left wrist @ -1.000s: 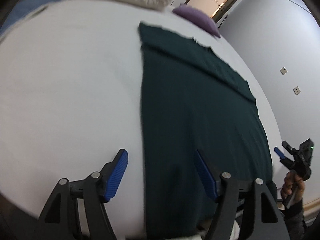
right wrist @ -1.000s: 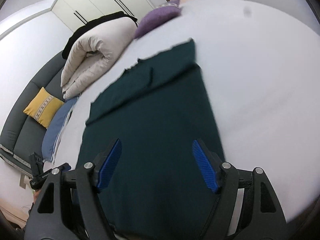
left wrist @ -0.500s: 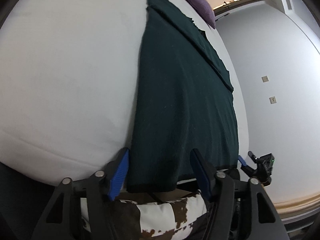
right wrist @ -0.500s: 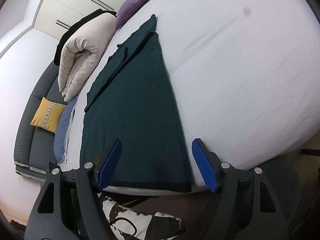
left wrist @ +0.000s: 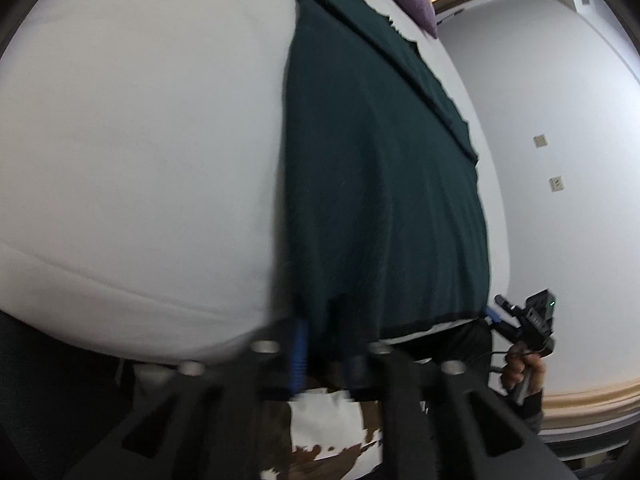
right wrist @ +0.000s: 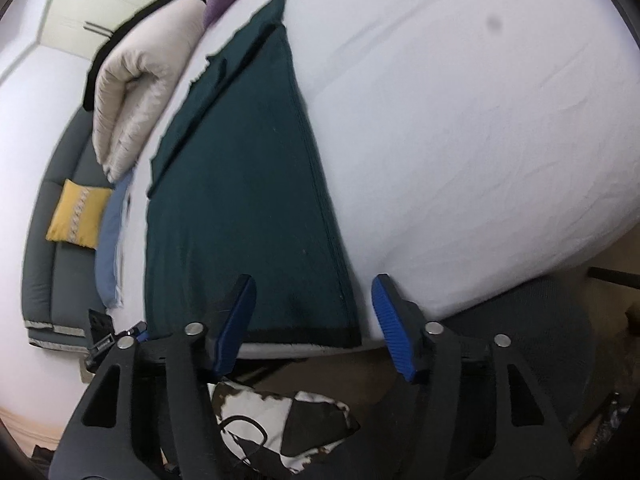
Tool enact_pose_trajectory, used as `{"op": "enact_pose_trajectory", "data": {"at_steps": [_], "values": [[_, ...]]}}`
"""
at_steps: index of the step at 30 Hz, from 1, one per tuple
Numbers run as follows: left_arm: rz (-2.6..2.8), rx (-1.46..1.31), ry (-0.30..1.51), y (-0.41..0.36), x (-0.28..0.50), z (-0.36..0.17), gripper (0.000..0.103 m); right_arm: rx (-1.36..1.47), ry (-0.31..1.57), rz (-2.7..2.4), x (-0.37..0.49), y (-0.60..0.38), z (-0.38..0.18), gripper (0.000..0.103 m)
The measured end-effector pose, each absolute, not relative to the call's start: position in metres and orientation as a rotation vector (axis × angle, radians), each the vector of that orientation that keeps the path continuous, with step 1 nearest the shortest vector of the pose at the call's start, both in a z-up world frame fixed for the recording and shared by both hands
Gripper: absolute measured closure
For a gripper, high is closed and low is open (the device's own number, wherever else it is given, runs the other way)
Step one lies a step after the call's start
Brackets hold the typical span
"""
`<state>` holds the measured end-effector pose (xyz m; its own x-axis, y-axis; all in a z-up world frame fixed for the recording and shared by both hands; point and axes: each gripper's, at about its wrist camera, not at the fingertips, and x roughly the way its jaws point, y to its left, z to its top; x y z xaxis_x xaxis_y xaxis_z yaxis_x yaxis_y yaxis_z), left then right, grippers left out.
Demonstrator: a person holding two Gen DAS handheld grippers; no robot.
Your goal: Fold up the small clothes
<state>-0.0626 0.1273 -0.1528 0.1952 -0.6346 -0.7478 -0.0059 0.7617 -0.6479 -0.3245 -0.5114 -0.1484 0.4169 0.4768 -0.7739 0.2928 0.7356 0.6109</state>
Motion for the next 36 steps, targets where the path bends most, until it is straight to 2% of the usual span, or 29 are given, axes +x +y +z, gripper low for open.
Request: {"op": "enact_pose_trajectory", "data": {"at_steps": [4,9,12,15,17,19,25,36], "values": [[-0.475,-0.609,1.301,0.130,-0.065,-0.153,0.096,0.783,1.198,0.125,-0.324,-0.512,-0.152,0.056],[-0.477,-0.608,1.282,0.134,-0.068,-0.150,0.096,0.769,1.225,0.133,-0.319,-0.508,-0.154,0.059],[-0.475,-0.623,1.269,0.142,-0.070,-0.147,0.096,0.783,1.239,0.139,-0.321,-0.508,-0.158,0.069],[-0.472,-0.643,1.258,0.147,-0.072,-0.146,0.096,0.809,1.238,0.156,-0.323,-0.507,-0.160,0.074],[-0.474,-0.649,1.250,0.148,-0.073,-0.144,0.096,0.816,1.240,0.155,-0.325,-0.508,-0.162,0.082],[-0.476,-0.652,1.241,0.149,-0.074,-0.141,0.096,0.825,1.235,0.154,-0.326,-0.508,-0.163,0.093],[-0.504,-0.763,1.174,0.161,-0.075,-0.125,0.097,0.824,1.177,0.191,-0.329,-0.506,-0.148,0.096],[-0.590,-1.038,0.909,0.181,-0.041,-0.060,0.097,0.941,0.924,0.333,-0.277,-0.508,-0.070,0.096]]}}
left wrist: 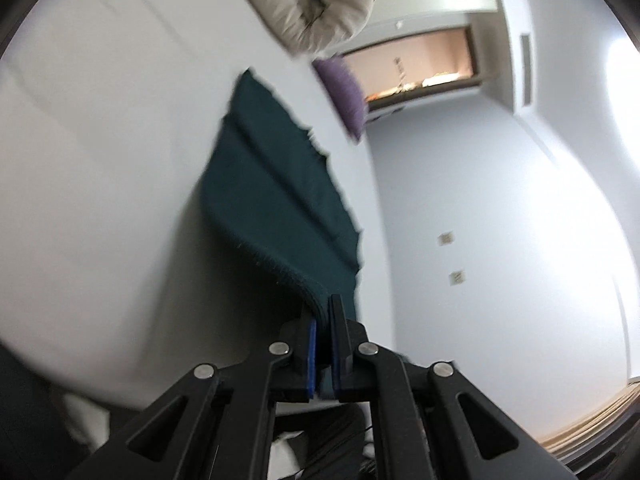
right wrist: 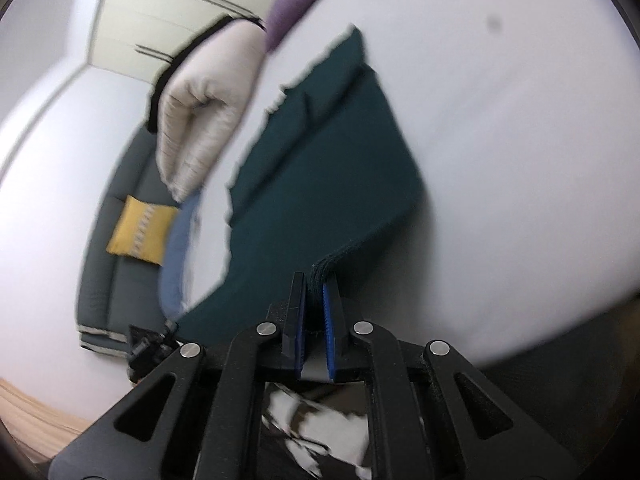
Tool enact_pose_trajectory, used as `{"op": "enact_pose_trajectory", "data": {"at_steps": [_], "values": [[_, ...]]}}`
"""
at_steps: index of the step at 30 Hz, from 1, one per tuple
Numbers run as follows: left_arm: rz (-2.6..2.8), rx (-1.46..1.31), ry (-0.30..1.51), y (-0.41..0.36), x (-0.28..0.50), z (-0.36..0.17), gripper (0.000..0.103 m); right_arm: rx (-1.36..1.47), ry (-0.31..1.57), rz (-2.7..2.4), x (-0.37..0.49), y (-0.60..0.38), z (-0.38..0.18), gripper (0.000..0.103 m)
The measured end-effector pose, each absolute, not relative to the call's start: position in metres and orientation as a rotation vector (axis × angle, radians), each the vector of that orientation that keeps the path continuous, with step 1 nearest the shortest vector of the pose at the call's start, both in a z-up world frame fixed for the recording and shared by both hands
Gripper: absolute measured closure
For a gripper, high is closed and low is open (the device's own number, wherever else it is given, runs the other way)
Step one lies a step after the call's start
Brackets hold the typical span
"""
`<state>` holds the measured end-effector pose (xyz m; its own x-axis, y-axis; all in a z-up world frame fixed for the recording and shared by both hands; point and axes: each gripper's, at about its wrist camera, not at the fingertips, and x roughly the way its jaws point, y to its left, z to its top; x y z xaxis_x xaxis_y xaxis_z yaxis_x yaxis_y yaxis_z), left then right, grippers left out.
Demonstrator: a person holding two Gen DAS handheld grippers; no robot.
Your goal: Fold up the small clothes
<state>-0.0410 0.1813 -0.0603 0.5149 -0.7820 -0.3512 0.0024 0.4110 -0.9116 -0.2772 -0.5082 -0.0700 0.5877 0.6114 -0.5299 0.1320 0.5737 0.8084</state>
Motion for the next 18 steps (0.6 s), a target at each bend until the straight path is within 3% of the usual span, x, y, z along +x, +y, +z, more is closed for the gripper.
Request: {"op": "enact_pose_trajectory", "data": {"at_steps": [8,18], "values": [[-0.572,-1.152,0.808,0.185,0.026,-0.043,0.097,0.965,0.777,0.331,-0.179,-0.518,-0.027,0.096],[-0.513,-1.178,0.792,0.178,0.143,-0.052,0.097,0.998,0.699,0.213,-0.034,-0.537,-0.030,0.096]]}}
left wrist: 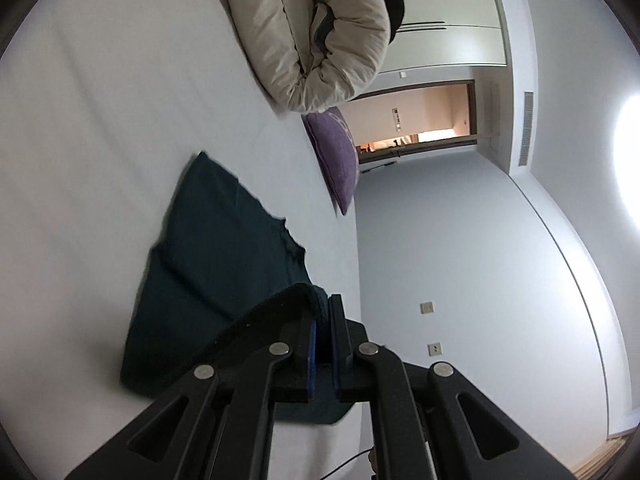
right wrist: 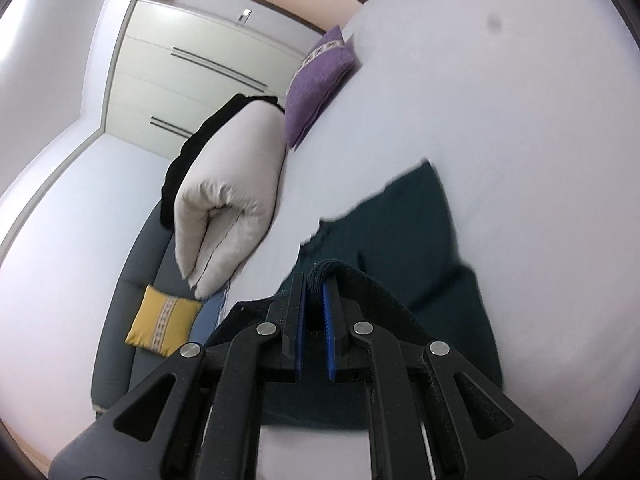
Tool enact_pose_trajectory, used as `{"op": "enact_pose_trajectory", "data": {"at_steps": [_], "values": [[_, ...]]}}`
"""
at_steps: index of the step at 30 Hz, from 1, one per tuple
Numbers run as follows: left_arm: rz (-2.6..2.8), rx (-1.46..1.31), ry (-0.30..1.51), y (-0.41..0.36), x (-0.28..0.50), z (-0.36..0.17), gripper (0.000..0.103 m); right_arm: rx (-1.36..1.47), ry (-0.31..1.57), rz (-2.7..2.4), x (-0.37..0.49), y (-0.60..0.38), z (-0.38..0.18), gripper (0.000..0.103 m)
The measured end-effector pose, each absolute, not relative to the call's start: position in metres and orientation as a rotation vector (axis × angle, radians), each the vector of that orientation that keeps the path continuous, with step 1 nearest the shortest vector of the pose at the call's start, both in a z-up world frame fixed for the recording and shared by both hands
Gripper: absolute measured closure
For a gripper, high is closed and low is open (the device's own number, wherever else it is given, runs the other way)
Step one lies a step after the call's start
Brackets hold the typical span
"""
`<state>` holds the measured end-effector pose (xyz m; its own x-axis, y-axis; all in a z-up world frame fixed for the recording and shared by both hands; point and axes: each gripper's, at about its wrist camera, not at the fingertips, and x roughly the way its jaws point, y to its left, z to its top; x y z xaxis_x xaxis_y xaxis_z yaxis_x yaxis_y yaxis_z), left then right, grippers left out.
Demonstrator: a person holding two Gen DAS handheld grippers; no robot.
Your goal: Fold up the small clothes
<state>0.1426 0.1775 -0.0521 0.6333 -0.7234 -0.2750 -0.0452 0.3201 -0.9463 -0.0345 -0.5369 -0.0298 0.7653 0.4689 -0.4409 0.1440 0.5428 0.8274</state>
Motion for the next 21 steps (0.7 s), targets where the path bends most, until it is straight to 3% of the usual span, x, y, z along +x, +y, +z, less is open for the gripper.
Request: {"op": "enact_pose_trajectory", "data": {"at_steps": [21], "values": [[-0.307,-1.046,0.934,0.153,0.322,-0.125,0.096,0.888,0.835,-0.020,0.195,-0.530,-0.136,0.096]]}}
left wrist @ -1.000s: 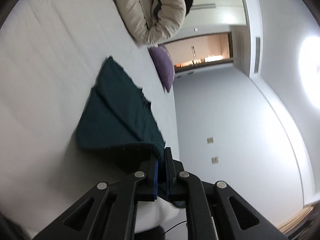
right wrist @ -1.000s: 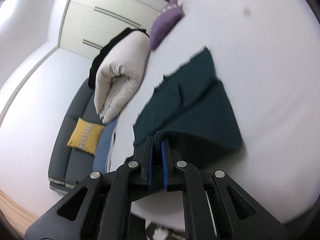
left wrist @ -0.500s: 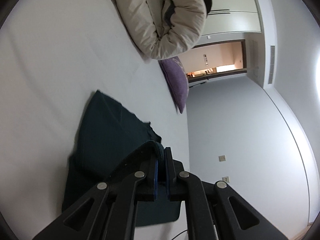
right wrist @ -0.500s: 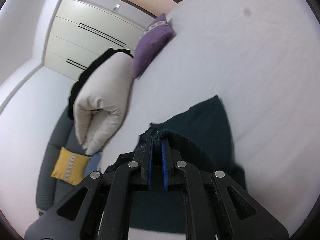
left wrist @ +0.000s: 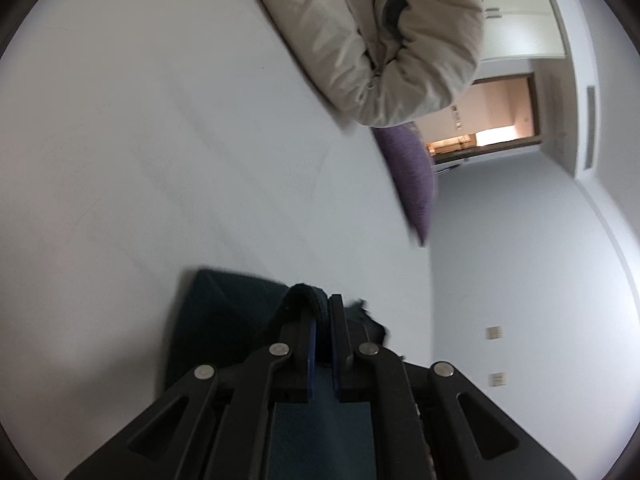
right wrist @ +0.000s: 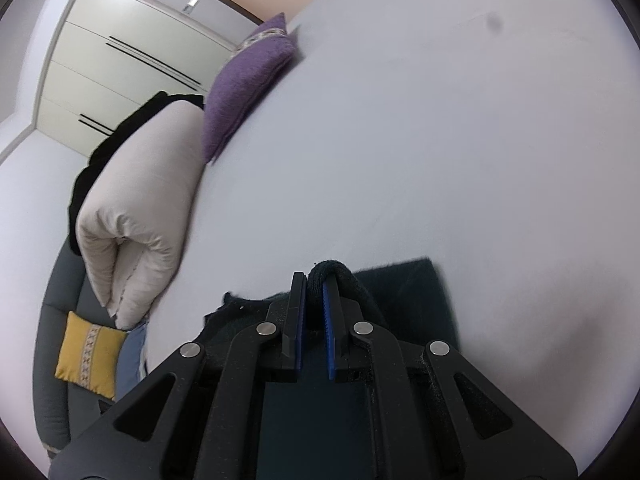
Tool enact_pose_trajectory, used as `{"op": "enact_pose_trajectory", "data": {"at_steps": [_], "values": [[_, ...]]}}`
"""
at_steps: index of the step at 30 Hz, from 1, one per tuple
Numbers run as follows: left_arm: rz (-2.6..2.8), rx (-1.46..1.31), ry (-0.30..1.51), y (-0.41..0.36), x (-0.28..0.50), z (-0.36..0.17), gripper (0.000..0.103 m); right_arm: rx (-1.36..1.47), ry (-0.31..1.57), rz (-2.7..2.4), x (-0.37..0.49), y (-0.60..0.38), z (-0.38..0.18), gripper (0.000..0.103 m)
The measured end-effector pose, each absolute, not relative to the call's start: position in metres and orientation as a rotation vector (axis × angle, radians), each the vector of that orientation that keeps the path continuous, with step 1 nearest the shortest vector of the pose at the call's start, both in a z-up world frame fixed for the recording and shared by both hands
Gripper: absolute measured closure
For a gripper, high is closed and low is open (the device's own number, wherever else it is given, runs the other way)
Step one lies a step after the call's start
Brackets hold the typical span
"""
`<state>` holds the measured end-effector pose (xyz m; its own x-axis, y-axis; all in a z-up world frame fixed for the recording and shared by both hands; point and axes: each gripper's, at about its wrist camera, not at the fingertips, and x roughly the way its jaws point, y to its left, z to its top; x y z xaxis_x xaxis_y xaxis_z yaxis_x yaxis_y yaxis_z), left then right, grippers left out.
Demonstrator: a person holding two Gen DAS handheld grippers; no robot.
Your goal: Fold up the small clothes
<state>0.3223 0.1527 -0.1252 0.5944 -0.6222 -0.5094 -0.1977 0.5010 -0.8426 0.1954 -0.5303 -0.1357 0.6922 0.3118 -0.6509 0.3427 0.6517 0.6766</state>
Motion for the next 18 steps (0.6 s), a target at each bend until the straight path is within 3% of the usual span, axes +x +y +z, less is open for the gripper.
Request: {"op": "enact_pose_trajectory", "data": {"at_steps": [5,7,8,10,11,12,13,18], "values": [[-0.246,-1.021,1.008,0.150,0.330,-0.153,0.090,0.869,0.908,-0.082,0.223,-0.534,-0.169,0.095],[-0.245,-1.045,0.983,0.155,0.321,-0.151,0.080,0.881,0.894,-0.067,0.228,-0.535,-0.173,0.094],[-0.239,-1.028,0.967,0.158,0.315,-0.145,0.069,0.875,0.887,-0.060,0.228,-0.535,-0.173,0.092],[-0.219,-0.995,0.941,0.163,0.308,-0.135,0.054,0.826,0.871,-0.056,0.221,-0.534,-0.166,0.078],[-0.208,-0.985,0.923,0.167,0.304,-0.128,0.053,0.798,0.860,-0.064,0.214,-0.532,-0.160,0.074],[-0.206,-0.981,0.909,0.170,0.300,-0.124,0.052,0.782,0.858,-0.087,0.212,-0.531,-0.157,0.058],[-0.207,-0.974,0.896,0.171,0.297,-0.119,0.052,0.775,0.847,-0.103,0.207,-0.531,-0.154,0.054],[-0.239,-0.843,0.892,0.152,0.269,-0.103,0.052,0.711,0.869,-0.071,0.189,-0.519,-0.145,0.054]]}}
